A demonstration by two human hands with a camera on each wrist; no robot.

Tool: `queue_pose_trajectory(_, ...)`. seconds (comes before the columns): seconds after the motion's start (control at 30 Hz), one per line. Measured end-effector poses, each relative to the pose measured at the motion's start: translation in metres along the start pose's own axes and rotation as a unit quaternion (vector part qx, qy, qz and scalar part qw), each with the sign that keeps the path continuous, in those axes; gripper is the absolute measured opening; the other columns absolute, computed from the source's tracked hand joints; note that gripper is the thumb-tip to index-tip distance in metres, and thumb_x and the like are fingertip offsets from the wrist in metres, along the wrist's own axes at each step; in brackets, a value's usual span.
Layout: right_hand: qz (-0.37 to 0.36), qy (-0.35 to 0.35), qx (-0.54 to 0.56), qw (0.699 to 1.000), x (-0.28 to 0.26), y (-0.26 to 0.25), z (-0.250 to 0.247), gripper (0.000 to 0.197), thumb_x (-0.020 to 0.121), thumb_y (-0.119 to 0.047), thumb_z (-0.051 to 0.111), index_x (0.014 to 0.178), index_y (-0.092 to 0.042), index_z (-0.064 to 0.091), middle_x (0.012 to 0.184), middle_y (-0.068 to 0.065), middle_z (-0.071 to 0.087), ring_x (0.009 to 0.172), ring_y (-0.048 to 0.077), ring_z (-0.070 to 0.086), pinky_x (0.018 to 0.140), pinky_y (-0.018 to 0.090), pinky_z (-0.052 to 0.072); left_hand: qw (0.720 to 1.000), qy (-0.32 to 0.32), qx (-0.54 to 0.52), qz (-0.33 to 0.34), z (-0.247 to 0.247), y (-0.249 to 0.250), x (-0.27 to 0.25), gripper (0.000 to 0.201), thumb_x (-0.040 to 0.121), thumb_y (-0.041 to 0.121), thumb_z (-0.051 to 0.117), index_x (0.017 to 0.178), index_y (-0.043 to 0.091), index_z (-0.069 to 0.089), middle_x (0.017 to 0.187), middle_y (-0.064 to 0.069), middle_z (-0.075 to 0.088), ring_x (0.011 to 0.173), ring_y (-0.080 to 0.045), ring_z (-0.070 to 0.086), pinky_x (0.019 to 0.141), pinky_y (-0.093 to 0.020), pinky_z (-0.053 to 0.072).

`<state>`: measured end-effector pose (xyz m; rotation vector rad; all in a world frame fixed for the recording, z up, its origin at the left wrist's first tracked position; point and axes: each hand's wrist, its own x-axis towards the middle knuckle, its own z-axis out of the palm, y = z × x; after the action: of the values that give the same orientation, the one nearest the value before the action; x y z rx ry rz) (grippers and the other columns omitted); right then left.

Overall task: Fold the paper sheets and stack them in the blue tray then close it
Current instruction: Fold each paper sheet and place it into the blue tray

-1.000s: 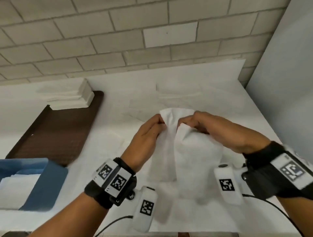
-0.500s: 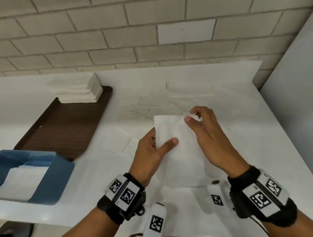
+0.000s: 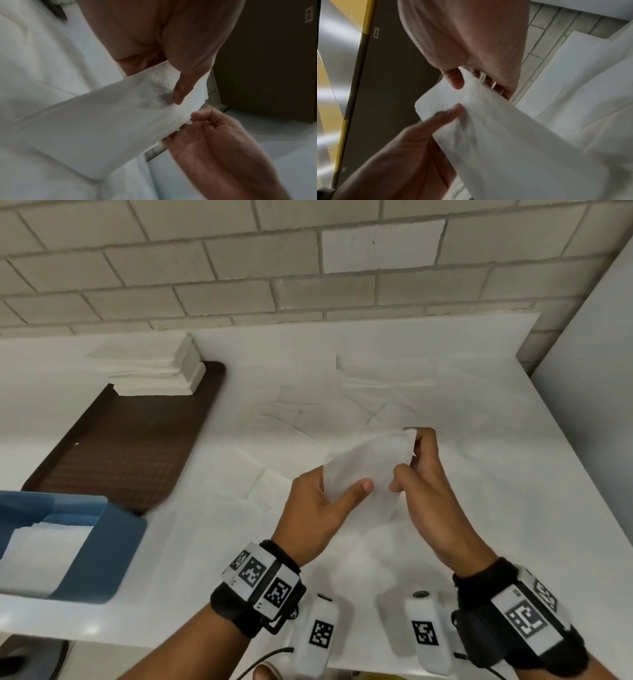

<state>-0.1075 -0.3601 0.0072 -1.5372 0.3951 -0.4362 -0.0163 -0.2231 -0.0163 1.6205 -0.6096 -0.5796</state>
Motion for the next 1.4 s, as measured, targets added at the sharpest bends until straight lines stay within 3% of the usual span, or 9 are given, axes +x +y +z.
queue_pose_trajectory(0.2, 0.024, -0.020, -0.074, 0.997, -0.004, 0.011, 0.005, 0.038, 0.093, 0.003, 0.037, 0.111, -0.030, 0.041, 0.101, -0.009, 0.055, 0.082, -0.004, 0.056, 0.071, 0.016, 0.047, 1.000, 0.006, -0.010, -0.012, -0.002, -0.004, 0.002, 0.025, 0.093, 0.017, 0.072, 0.118, 0.016, 0.072, 0.112, 0.003, 0.078, 0.104, -0.013, 0.074, 0.092, -0.037, 0.060)
queue_pose_trajectory(0.3, 0.022, -0.055, -0.059, 0.996, -0.003, 0.008, 0.018, 0.041, 0.096, -0.002, 0.039, 0.123, -0.033, 0.040, 0.120, -0.010, 0.058, 0.107, 0.004, 0.060, 0.087, 0.031, 0.054, 0.998, 0.032, -0.057, 0.014, -0.015, 0.021, 0.002, 0.021, 0.092, 0.013, 0.071, 0.113, 0.015, 0.073, 0.109, 0.003, 0.078, 0.103, -0.015, 0.075, 0.088, -0.034, 0.061)
queue_pose_trajectory(0.5, -0.079, -0.085, -0.102, 0.988, 0.003, -0.015, 0.068, 0.036, 0.101, -0.008, 0.042, 0.122, -0.037, 0.040, 0.118, -0.010, 0.060, 0.108, 0.010, 0.061, 0.090, 0.037, 0.054, 0.988, 0.081, -0.070, 0.107, -0.071, 0.055, -0.016, 0.023, 0.090, 0.010, 0.072, 0.109, 0.023, 0.072, 0.111, 0.003, 0.078, 0.107, -0.017, 0.073, 0.090, -0.036, 0.060)
queue_pose_trajectory(0.6, -0.118, -0.132, -0.109, 0.978, 0.008, -0.023, 0.109, 0.025, 0.101, -0.007, 0.042, 0.117, -0.025, 0.043, 0.113, -0.009, 0.061, 0.105, 0.010, 0.060, 0.086, 0.029, 0.052, 0.979, 0.144, -0.057, 0.132, -0.124, 0.068, -0.031, 0.022, 0.091, 0.002, 0.069, 0.112, 0.002, 0.068, 0.090, 0.001, 0.078, 0.081, -0.013, 0.073, 0.076, -0.021, 0.058)
queue_pose_trajectory(0.73, -0.150, -0.209, -0.148, 0.955, 0.018, -0.029, 0.186, 0.030, 0.101, -0.007, 0.040, 0.125, -0.024, 0.041, 0.114, -0.012, 0.056, 0.101, 0.002, 0.056, 0.080, 0.010, 0.044, 0.965, 0.243, 0.009, 0.096, -0.231, 0.077, -0.055, 0.029, 0.085, 0.009, 0.075, 0.114, 0.007, 0.070, 0.101, -0.007, 0.077, 0.084, -0.025, 0.073, 0.070, -0.039, 0.061)
queue_pose_trajectory(0.87, -0.179, -0.247, -0.220, 0.927, 0.032, -0.031, 0.276, 0.035, 0.100, -0.006, 0.041, 0.131, -0.022, 0.038, 0.123, -0.004, 0.051, 0.103, 0.010, 0.055, 0.089, 0.028, 0.050, 0.950, 0.299, 0.083, 0.040, -0.340, 0.069, -0.089, 0.038, 0.078, 0.002, 0.082, 0.111, 0.019, 0.070, 0.103, -0.006, 0.077, 0.092, -0.023, 0.074, 0.081, -0.034, 0.061)
queue_pose_trajectory(0.97, -0.220, -0.265, -0.300, 0.890, 0.038, -0.028, 0.335, 0.039, 0.095, 0.001, 0.043, 0.128, -0.020, 0.039, 0.110, 0.000, 0.048, 0.084, 0.020, 0.056, 0.073, 0.038, 0.052, 0.936, 0.287, 0.201, -0.042, -0.399, 0.048, -0.113, 0.045, 0.080, 0.003, 0.082, 0.116, 0.024, 0.065, 0.103, -0.004, 0.077, 0.092, -0.020, 0.076, 0.083, -0.037, 0.062)
queue_pose_trajectory(1.13, -0.239, -0.339, -0.443, 0.795, 0.041, -0.009, 0.398, 0.044, 0.086, 0.010, 0.045, 0.123, -0.013, 0.043, 0.101, 0.005, 0.047, 0.056, 0.010, 0.034, 0.047, 0.024, 0.029, 0.883, 0.199, 0.407, -0.124, -0.452, 0.011, -0.129, 0.058, 0.081, 0.017, 0.083, 0.130, 0.026, 0.053, 0.106, 0.002, 0.068, 0.090, -0.015, 0.069, 0.071, -0.030, 0.059)
queue_pose_trajectory(1.4, -0.155, -0.423, -0.584, 0.675, 0.043, 0.015, 0.426, 0.047, 0.093, 0.002, 0.044, 0.138, -0.009, 0.038, 0.119, 0.014, 0.056, 0.098, 0.034, 0.062, 0.070, 0.041, 0.047, 0.810, 0.035, 0.584, 0.029, -0.439, -0.018, -0.123, 0.044, 0.085, 0.019, 0.076, 0.125, 0.021, 0.058, 0.124, -0.002, 0.059, 0.105, -0.021, 0.061, 0.085, -0.029, 0.055)
